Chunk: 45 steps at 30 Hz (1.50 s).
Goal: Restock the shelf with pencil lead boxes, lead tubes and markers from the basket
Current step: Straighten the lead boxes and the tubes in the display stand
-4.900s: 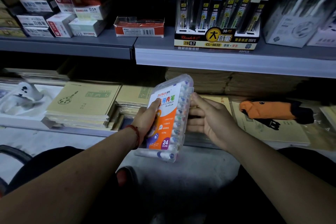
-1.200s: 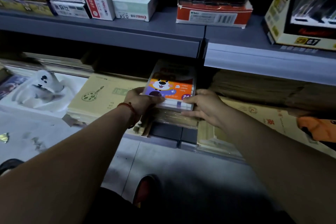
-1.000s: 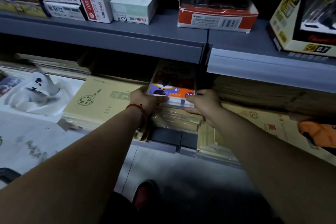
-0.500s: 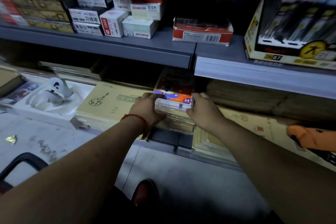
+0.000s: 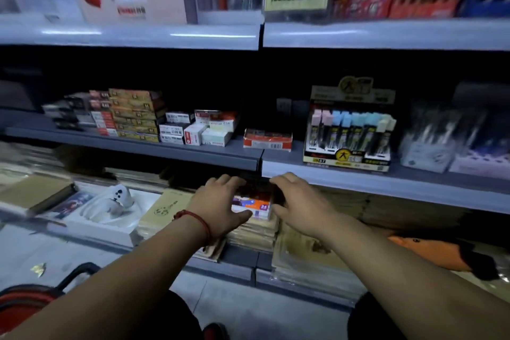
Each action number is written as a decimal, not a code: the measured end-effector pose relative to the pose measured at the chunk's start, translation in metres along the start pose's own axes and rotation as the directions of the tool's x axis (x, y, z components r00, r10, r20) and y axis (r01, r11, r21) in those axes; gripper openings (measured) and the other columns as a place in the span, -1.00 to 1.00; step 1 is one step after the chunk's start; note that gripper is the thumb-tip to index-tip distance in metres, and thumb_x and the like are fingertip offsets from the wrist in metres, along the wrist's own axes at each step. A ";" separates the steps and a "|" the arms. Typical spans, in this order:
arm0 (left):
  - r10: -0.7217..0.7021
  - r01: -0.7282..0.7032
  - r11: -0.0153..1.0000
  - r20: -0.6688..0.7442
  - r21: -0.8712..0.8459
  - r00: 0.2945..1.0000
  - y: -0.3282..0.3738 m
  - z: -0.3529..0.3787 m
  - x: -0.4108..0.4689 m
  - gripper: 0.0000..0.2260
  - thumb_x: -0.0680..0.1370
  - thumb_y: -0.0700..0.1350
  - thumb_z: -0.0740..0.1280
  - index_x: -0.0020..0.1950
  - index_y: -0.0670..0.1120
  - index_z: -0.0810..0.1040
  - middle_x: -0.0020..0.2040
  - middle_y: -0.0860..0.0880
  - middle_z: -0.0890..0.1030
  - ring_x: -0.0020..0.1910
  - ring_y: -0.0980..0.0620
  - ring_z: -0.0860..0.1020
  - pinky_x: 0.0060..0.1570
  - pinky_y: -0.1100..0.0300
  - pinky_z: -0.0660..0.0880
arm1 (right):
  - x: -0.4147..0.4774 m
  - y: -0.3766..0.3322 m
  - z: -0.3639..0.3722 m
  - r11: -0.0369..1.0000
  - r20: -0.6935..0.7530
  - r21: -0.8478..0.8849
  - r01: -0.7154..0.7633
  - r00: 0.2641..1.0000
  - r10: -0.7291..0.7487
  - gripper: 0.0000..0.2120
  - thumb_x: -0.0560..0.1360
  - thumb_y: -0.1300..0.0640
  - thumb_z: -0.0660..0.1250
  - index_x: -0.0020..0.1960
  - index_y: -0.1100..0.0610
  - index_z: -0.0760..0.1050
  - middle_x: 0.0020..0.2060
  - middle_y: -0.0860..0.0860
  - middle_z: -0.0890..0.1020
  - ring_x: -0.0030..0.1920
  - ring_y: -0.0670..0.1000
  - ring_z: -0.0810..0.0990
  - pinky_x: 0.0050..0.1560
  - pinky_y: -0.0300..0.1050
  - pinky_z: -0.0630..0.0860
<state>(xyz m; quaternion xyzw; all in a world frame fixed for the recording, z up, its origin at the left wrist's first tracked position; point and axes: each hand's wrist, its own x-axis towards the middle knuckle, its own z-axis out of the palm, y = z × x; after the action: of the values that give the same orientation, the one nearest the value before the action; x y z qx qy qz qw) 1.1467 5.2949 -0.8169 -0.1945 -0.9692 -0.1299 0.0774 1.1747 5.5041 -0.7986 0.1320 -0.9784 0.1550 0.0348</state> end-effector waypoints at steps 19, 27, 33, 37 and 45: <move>-0.161 -0.046 0.847 -0.338 -0.530 0.927 -0.022 0.022 0.129 -0.54 0.51 -0.05 0.48 0.37 0.16 0.46 0.32 0.04 0.37 0.22 0.16 0.37 0.29 0.21 0.40 | 0.118 0.018 0.008 0.957 -0.341 0.254 -0.139 0.913 0.223 -0.48 0.64 -0.04 0.24 0.55 0.04 0.21 0.57 -0.01 0.05 0.58 0.07 0.06 0.53 0.07 0.24; -0.100 -0.051 0.937 -0.407 -0.345 0.908 -0.026 0.054 0.162 -0.66 0.54 0.14 0.39 0.30 0.15 0.57 0.29 -0.02 0.54 0.34 -0.07 0.39 0.32 0.02 0.39 | 0.137 0.031 0.010 0.933 -0.341 0.276 -0.231 0.884 0.320 -0.45 0.64 -0.08 0.20 0.56 0.04 0.13 0.52 0.03 0.17 0.46 0.06 0.30 0.33 -0.14 0.37; -0.117 -0.076 0.928 -0.477 -0.366 0.871 -0.022 0.052 0.165 -0.76 0.51 -0.01 0.47 0.17 0.11 0.66 -0.12 0.27 0.49 0.12 -0.04 0.47 0.10 0.03 0.46 | 0.138 0.050 -0.003 0.900 -0.293 0.353 -0.254 0.884 0.364 -0.47 0.63 -0.04 0.26 0.53 0.02 0.19 0.05 0.00 0.55 -0.20 -0.06 0.56 -0.32 -0.20 0.39; -0.144 -0.098 0.893 -0.486 -0.439 0.862 -0.025 0.051 0.161 -0.80 0.50 -0.01 0.48 0.12 0.11 0.70 -0.07 0.33 0.52 0.13 0.04 0.48 0.10 0.19 0.39 | 0.134 0.046 -0.001 0.885 -0.305 0.411 -0.217 0.883 0.358 -0.49 0.60 -0.02 0.31 0.50 -0.05 0.26 -0.01 -0.11 0.58 -0.31 -0.15 0.56 -0.38 -0.29 0.41; -0.123 -0.136 0.860 -0.459 -0.492 0.880 -0.028 0.040 0.119 -0.78 0.49 0.12 0.43 0.11 0.14 0.70 -0.01 0.16 0.60 0.00 0.06 0.57 -0.02 0.03 0.56 | 0.108 0.032 0.011 0.914 -0.391 0.383 -0.133 0.873 0.291 -0.54 0.55 -0.05 0.36 0.41 -0.14 0.33 0.11 -0.14 0.37 0.14 -0.11 0.45 -0.10 -0.46 0.32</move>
<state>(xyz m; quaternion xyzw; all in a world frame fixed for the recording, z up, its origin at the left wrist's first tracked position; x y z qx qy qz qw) 1.0228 5.3238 -0.8376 -0.1733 -0.8500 -0.4248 0.2587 1.0623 5.5035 -0.8063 -0.0124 -0.9110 0.3524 0.2139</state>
